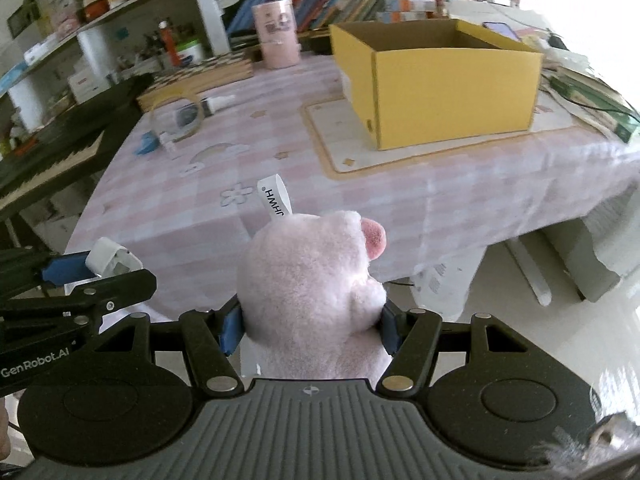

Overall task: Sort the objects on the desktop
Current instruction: 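Carry the charger cube and plush pig with both grippers toward the yellow box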

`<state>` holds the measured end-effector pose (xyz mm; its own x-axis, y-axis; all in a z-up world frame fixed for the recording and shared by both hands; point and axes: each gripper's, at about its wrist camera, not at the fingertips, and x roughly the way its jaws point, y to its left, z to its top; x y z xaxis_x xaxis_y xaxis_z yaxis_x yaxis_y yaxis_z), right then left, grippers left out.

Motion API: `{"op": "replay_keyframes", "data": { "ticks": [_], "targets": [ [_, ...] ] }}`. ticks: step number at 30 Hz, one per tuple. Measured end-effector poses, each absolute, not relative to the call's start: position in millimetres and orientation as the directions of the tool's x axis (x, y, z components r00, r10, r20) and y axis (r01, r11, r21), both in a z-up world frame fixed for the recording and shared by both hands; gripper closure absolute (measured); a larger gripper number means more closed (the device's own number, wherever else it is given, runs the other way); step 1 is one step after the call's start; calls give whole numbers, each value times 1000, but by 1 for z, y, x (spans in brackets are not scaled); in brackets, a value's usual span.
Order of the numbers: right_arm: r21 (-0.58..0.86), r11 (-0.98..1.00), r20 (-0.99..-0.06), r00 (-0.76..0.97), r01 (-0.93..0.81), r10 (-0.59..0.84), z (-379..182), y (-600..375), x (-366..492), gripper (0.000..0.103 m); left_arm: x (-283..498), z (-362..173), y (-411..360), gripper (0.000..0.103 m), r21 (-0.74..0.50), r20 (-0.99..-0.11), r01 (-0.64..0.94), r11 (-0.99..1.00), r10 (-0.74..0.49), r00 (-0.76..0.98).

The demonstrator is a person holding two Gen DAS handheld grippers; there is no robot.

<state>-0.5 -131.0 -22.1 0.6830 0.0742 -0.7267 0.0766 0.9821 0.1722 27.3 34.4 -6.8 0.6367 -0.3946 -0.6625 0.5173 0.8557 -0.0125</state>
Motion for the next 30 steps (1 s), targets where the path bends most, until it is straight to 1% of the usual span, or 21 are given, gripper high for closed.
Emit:
{"op": "replay_keyframes", "data": {
  "ticks": [12, 21, 30],
  "targets": [
    [167, 972, -714, 701, 168, 2, -15, -164, -8, 42, 36, -2, -2, 62, 4, -648, 607, 795, -460, 606],
    [158, 969, -705, 709, 189, -23, -9, -180, 1, 42, 48, 1, -18, 62, 1, -640, 621, 784, -477, 603],
    [153, 969, -717, 696, 195, -27, -11, -192, 7, 42, 55, -1, -29, 62, -11, -647, 621, 783, -479, 593]
  ]
}}
